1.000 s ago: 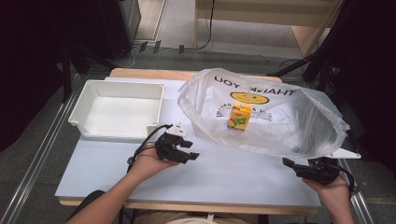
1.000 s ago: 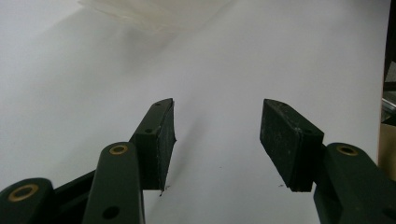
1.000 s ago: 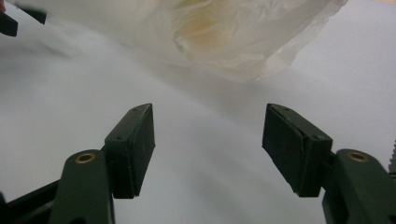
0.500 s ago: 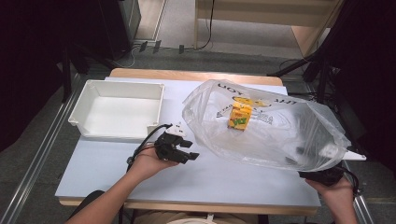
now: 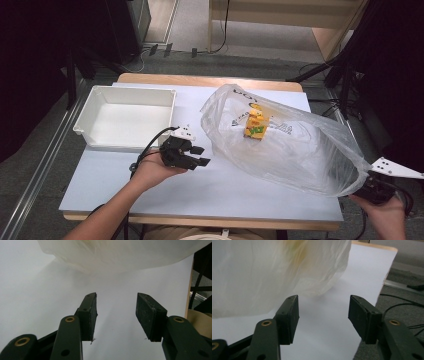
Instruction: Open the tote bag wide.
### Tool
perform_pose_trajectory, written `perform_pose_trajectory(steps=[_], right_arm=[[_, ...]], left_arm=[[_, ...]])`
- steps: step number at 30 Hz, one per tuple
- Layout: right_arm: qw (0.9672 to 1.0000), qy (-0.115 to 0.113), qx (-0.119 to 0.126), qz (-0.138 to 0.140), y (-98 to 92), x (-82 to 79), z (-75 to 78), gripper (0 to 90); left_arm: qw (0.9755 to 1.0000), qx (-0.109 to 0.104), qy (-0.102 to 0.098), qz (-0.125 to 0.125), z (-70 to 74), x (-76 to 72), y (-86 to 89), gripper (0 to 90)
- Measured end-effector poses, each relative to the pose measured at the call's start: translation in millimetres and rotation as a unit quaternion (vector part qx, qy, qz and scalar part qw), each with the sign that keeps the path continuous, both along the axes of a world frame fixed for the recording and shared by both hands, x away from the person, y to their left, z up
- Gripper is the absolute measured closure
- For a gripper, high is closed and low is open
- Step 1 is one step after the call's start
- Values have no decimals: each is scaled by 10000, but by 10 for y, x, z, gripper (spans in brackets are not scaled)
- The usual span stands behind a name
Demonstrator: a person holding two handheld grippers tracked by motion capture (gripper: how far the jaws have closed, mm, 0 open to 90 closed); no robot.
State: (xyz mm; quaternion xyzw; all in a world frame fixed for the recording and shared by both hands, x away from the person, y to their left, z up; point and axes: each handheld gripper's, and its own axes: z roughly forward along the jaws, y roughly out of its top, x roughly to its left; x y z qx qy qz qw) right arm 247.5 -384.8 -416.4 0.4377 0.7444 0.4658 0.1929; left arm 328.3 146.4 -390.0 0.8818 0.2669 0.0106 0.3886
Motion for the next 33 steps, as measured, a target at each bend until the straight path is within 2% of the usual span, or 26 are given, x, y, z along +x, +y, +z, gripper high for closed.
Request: perform_pose_trajectory(steps=[3, 4, 5, 8, 11, 12, 15, 18, 20, 23, 26, 27, 30, 31, 33], right_arm=[[9999, -97, -81, -26, -55, 39, 145, 454], [9999, -97, -81, -26, -55, 39, 145, 454], [9999, -131, -49, -4, -75, 65, 218, 466], [9999, -156, -39, -14, -79, 92, 303, 477], [9998, -191, -20, 7, -59, 144, 466, 513], [9998, -191, -20, 7, -59, 144, 466, 513], [9997, -191, 87, 109, -21, 192, 609, 541], [9995, -191, 139, 187, -1, 213, 677, 567], [9993, -221, 166, 252, 24, 226, 747, 578], [9989, -248, 242, 325, 65, 238, 888, 602], [9985, -268, 286, 378, 78, 239, 958, 617], [9978, -342, 308, 486, 92, 232, 1029, 626], [9970, -408, 329, 573, 105, 222, 1102, 643], [9960, -480, 369, 659, 117, 212, 1178, 664], [9953, -520, 382, 716, 125, 205, 1221, 674]], left_arm=[[10000, -44, -46, -46, 91, -5, 16, 583], [10000, -35, -64, -43, 126, -8, 22, 583], [9999, -112, -60, -13, 191, -10, 34, 601], [9999, -124, -16, -25, 263, -13, 55, 613], [9997, -234, -16, -108, 390, -23, 91, 668], [9997, -234, -16, -108, 390, -23, 91, 681], [9996, -212, -60, -153, 479, -34, 103, 710], [9995, -206, -81, -204, 573, -41, 116, 724], [9993, -280, -76, -242, 650, -41, 137, 738], [9989, -341, -163, -291, 798, -57, 168, 751], [9983, -377, -291, -340, 972, -84, 190, 753], [9979, -398, -354, -361, 1033, -93, 199, 753], [9972, -449, -446, -408, 1215, -117, 219, 753], [9966, -501, -485, -450, 1329, -131, 224, 754], [9964, -478, -516, -482, 1386, -141, 222, 755]])
